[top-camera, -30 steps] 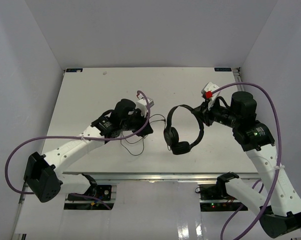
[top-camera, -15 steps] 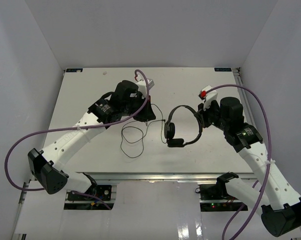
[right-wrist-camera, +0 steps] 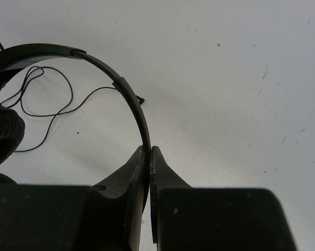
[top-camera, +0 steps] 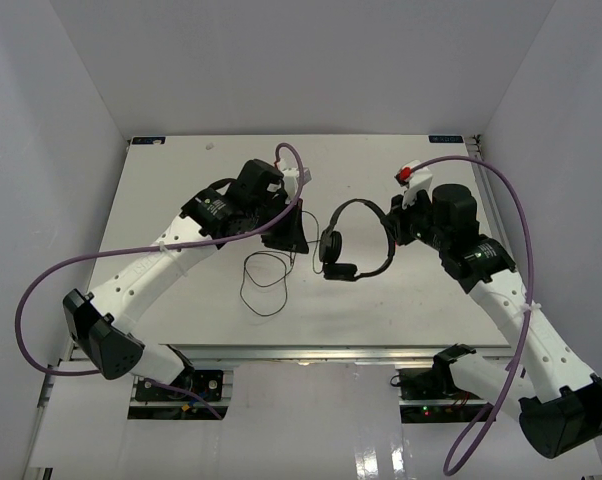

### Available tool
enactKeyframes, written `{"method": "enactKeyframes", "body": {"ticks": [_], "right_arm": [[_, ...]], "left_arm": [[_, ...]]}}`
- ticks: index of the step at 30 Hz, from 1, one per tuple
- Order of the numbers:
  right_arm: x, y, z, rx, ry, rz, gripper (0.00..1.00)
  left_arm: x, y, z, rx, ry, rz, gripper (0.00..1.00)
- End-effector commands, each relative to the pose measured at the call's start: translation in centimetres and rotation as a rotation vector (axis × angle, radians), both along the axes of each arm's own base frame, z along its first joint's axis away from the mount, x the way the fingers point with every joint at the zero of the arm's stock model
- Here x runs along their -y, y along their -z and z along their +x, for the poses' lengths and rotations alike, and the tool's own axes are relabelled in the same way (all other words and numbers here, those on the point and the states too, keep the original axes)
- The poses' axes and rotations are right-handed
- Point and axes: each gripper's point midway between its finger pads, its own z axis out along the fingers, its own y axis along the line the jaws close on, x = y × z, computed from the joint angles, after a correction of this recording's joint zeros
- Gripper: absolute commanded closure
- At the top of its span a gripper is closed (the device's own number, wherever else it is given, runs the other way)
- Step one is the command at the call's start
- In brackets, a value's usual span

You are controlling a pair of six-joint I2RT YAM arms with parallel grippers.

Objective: Wrap the headphones

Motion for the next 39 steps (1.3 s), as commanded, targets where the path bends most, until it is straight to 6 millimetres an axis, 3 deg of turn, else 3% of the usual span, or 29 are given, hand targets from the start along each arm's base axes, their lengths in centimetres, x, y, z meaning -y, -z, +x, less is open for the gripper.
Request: {"method": "enactKeyframes", "body": {"ticks": [1,10,13,17,27,32,36,39], "right_arm": [[-1.8,-5.4,1.0,0.117,-0.028,0.099,0.92],[-3.4,-4.1,1.9,0.114,-0.015,0.040,0.92],[-3.8,-3.6,2.5,0.113,-0.005,0.026,0.92],[-4.3,-3.4,2.9,0.106,-0.007,0.026,0.92],[-5.5,-3.8,4.1,0.067,0.014,0.077,0.92],[-5.2,-3.3,5.3,0.052,0.070,0.068,0.92],[-5.0,-3.3,5.7,0.059,0.088,0.056,0.92],[-5.0,-3.6,5.9,0.071,0.096,0.059,0.92]], "left_arm": [[0.6,-2.8,-1.1,-0.006,0.035,-0.070,1.00],[2.4,-2.9,-3.5,-0.168,0.055,-0.210,1.00],[3.3,-4.7,-3.8,-0.201,0.054,-0.293,1.00],[4.1,-6.3,-3.5,-0.217,0.035,-0.357,1.00],[5.6,-5.5,-1.8,-0.316,-0.092,-0.422,1.00],[6.3,-6.4,-2.3,-0.395,-0.107,-0.504,1.00],[5.5,-5.0,-2.5,-0.357,-0.087,-0.421,1.00],[3.7,-2.7,-2.3,-0.325,-0.129,-0.252,0.98]]}}
